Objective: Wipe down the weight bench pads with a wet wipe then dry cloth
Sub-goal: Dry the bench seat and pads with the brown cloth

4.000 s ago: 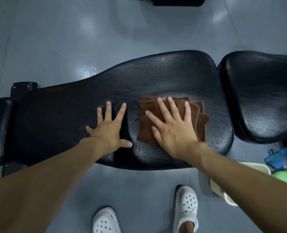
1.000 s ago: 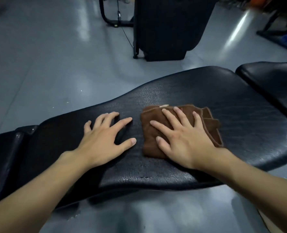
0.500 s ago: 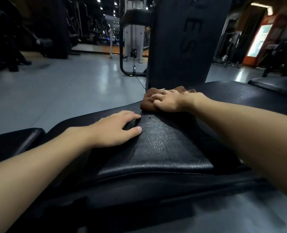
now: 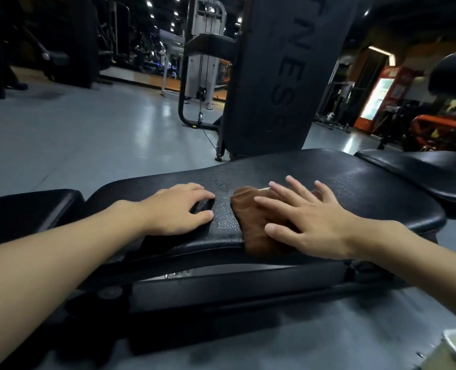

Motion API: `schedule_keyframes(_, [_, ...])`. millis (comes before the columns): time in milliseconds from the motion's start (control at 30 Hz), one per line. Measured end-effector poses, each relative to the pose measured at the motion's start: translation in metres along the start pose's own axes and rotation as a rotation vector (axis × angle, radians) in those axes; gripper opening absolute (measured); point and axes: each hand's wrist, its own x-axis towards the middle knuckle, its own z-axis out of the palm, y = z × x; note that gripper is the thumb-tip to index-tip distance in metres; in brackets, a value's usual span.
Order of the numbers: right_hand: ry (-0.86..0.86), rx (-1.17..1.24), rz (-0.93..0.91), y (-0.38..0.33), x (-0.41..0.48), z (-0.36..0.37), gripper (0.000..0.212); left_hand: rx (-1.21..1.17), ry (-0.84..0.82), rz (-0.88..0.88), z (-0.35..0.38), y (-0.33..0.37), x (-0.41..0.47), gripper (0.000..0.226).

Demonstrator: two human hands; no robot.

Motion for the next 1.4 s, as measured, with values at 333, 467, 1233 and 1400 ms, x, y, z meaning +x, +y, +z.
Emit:
schedule_keyframes(333, [-0.02,0.05,0.115,-0.004,0.088,0.008,0.053,0.097,-0.097,-0.032,-0.002,-0.034,-0.004,0.071])
schedule_keyframes(467, [-0.012,0.04,0.183,-0.004,0.156,0.003,0.054,0.099,-0.099,-0.013,-0.003,-0.04,0.0,0.074])
schedule_keyframes(1233, [0.019,0.032,0.013,-0.049,0.059,0.013,0.05,-0.063,-0.081,-0.002,-0.012,-0.046,-0.021,0.06])
schedule_keyframes(1400, [0.033,0.053,-0.026,-0.056,0.026,0.01,0.073,-0.002,-0.094,-0.015,-0.013,-0.057,-0.036,0.077])
